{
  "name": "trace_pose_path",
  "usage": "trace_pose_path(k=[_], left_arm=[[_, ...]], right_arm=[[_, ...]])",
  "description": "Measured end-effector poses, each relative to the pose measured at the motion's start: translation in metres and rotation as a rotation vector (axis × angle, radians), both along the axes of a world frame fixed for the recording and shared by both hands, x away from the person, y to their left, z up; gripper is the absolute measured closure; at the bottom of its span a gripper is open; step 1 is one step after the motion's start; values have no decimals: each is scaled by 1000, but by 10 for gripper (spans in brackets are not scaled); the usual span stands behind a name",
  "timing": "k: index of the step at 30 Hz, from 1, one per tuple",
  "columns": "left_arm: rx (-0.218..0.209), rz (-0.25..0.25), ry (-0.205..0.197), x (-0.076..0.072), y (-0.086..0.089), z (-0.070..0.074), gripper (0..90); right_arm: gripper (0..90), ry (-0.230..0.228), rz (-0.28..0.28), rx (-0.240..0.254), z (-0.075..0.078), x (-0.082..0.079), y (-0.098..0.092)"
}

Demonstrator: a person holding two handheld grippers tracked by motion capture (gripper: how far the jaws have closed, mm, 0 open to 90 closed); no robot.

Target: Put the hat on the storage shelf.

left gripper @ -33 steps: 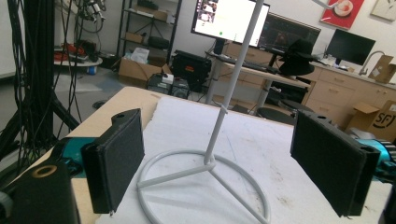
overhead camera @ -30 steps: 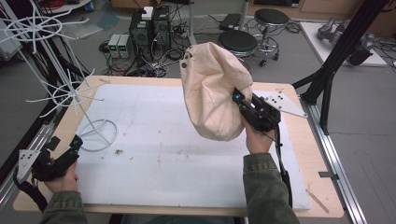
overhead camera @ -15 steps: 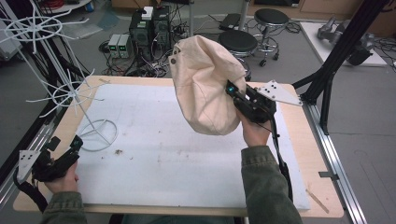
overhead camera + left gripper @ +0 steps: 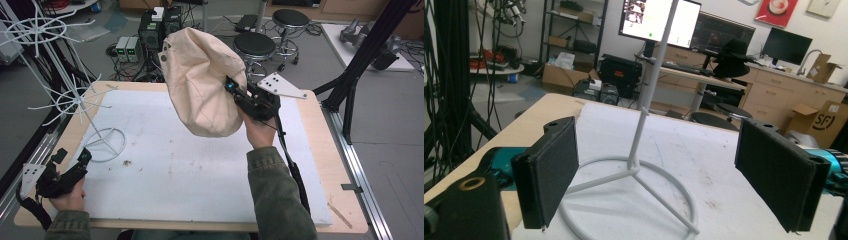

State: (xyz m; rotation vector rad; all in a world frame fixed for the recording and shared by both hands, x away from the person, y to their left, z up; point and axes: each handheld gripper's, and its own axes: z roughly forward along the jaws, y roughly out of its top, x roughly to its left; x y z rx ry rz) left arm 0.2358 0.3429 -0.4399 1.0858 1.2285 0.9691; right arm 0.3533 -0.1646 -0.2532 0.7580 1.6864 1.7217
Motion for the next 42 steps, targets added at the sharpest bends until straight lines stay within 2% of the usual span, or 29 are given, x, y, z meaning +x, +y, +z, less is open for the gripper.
trace_pose_path(k=[1,3,12,17,21,25,42], left_arm=[[7,-3,0,-1,-1,0,178],[21,-7,0,-2,-4,0,178],[54,-26,7,-1,-9,-1,178],[68,-37,8,1,-9,-1,177],[65,-39,7,3,-8,-2,177],[60,-44,8,3,-7,-2,177],[59,-58,12,7,-10,-3,177]], right_arm=[[772,-9,1,7,1,0,2],[772,4,14,31,2,0,4],[770,-9,41,18,10,6,23],[766,-33,79,10,23,9,50],[766,-46,121,31,32,9,74],[765,-46,128,37,33,10,89],[761,-36,139,67,36,18,105]])
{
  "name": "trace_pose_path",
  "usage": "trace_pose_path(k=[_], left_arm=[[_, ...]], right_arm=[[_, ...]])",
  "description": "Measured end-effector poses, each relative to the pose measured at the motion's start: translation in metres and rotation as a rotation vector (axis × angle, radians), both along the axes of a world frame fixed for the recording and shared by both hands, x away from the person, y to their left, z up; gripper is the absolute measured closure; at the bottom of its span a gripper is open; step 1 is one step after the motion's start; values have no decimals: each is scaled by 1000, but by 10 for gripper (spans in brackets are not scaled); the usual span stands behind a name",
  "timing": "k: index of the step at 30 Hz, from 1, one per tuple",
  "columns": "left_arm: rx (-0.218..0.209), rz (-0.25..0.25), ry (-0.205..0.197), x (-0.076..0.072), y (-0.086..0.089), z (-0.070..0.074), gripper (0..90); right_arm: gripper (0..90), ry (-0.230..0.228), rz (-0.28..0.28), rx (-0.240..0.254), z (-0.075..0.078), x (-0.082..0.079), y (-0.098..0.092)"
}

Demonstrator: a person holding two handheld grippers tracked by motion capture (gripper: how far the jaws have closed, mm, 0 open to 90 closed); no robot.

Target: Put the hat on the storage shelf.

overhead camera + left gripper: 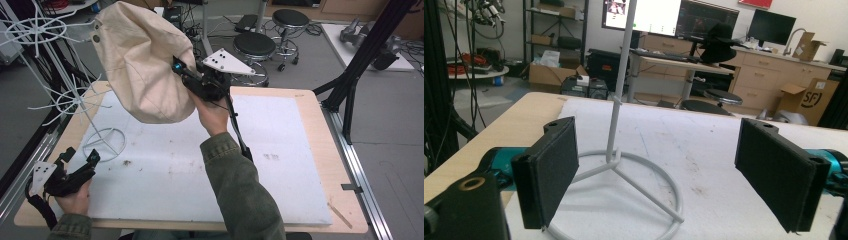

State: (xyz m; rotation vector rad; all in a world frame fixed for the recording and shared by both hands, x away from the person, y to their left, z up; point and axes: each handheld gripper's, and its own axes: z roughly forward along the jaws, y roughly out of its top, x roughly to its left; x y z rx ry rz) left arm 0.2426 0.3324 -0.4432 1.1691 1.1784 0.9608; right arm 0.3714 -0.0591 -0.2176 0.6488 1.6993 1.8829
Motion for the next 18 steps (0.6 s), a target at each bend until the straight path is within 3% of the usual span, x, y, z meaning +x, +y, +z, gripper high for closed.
trace_pose_path(k=[18], left_arm=[[-6,-5,3,1,-1,0,177]], right_arm=[[753,13,55,31,-1,6,41]])
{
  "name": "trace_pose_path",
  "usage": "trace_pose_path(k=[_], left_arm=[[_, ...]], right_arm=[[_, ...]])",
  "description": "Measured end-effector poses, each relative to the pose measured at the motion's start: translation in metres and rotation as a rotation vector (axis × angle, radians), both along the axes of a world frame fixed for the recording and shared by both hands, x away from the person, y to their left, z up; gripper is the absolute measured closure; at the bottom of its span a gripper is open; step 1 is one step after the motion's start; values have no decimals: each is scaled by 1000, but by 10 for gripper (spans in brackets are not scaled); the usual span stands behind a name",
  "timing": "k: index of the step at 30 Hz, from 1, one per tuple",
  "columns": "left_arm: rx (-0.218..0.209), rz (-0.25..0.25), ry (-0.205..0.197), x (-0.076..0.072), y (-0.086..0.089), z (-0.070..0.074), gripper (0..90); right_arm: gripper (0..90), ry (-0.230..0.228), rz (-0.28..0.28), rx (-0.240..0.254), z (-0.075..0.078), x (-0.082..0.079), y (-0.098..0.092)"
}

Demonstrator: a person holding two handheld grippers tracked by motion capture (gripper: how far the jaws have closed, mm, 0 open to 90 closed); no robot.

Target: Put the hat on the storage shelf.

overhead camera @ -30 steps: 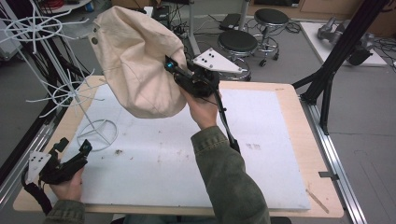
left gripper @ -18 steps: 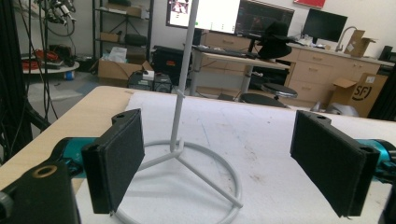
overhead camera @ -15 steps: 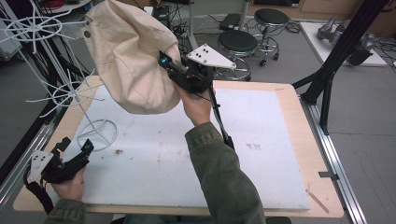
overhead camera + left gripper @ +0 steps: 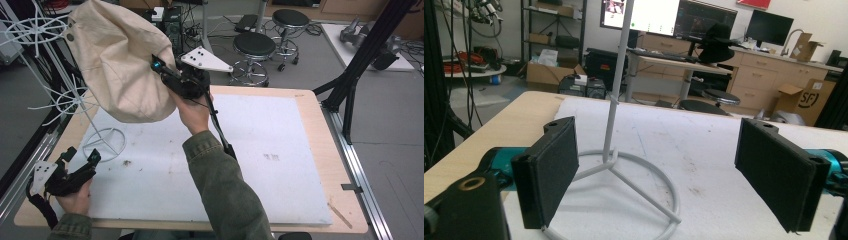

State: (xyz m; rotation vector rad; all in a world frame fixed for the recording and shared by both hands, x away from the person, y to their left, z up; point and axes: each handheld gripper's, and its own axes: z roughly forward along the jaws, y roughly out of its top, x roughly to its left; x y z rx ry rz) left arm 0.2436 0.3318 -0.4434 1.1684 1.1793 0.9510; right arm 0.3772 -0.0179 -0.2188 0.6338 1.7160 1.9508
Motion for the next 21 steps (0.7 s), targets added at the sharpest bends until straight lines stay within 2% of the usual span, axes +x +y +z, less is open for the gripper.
trace_pose_path(k=[3,6,15,21], left_arm=[[-5,3,0,0,1,0,178],[-12,3,1,0,1,0,178],[-17,1,4,0,1,0,177],[-18,-1,3,0,1,0,178]], right_arm=[[753,10,15,7,-3,2,7],[750,14,18,-17,-7,3,14],[747,37,41,-37,-16,5,22],[742,66,48,-83,-23,7,26]])
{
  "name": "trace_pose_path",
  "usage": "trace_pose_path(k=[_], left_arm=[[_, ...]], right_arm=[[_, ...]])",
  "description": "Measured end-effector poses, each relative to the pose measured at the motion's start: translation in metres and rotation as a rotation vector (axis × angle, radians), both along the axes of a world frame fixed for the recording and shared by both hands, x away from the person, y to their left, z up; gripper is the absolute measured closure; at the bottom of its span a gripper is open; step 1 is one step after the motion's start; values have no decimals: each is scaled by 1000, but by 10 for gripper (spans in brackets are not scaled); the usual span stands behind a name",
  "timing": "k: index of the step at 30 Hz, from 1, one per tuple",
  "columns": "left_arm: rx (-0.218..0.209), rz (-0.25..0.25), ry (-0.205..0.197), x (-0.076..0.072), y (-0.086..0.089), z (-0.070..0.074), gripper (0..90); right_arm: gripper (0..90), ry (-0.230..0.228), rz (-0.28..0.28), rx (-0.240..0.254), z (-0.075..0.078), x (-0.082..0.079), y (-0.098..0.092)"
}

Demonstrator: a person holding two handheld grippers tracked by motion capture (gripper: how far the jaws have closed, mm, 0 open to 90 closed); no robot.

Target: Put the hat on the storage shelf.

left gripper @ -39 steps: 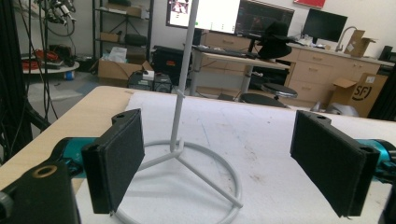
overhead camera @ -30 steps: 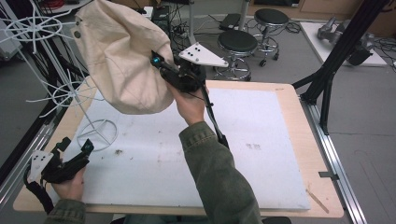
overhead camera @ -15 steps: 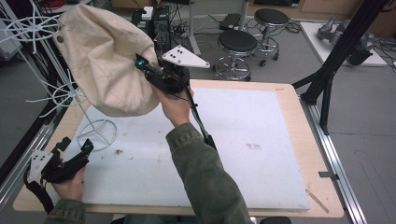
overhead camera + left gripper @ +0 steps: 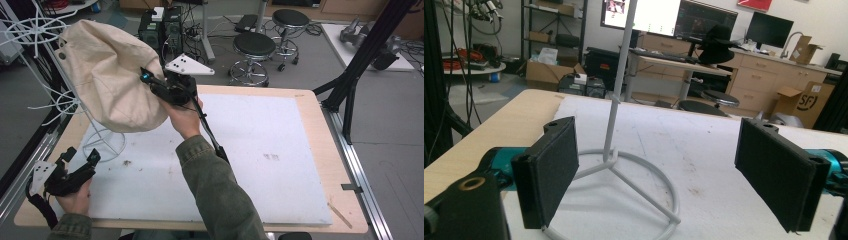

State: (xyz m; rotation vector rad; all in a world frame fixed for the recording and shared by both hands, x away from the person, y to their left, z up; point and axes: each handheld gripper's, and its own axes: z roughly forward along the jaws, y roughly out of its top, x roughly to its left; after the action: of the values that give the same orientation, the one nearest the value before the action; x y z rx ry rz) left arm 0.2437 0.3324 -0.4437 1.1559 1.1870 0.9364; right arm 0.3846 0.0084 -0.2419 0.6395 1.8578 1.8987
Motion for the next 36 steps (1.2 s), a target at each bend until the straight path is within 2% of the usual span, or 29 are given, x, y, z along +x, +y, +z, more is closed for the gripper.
trace_pose_path(k=[9,18,32,35,36], left_arm=[[0,1,1,0,0,0,178],[-3,0,3,0,0,0,178],[-10,-1,4,0,1,-1,178],[-15,0,5,0,2,-1,178],[-17,-1,5,0,2,-1,178]], right_arm=[[741,42,2,-22,-24,5,4],[716,65,4,-22,-39,9,9],[673,60,4,18,-44,10,12],[631,56,1,17,-46,11,14],[593,46,-5,14,-48,10,14]])
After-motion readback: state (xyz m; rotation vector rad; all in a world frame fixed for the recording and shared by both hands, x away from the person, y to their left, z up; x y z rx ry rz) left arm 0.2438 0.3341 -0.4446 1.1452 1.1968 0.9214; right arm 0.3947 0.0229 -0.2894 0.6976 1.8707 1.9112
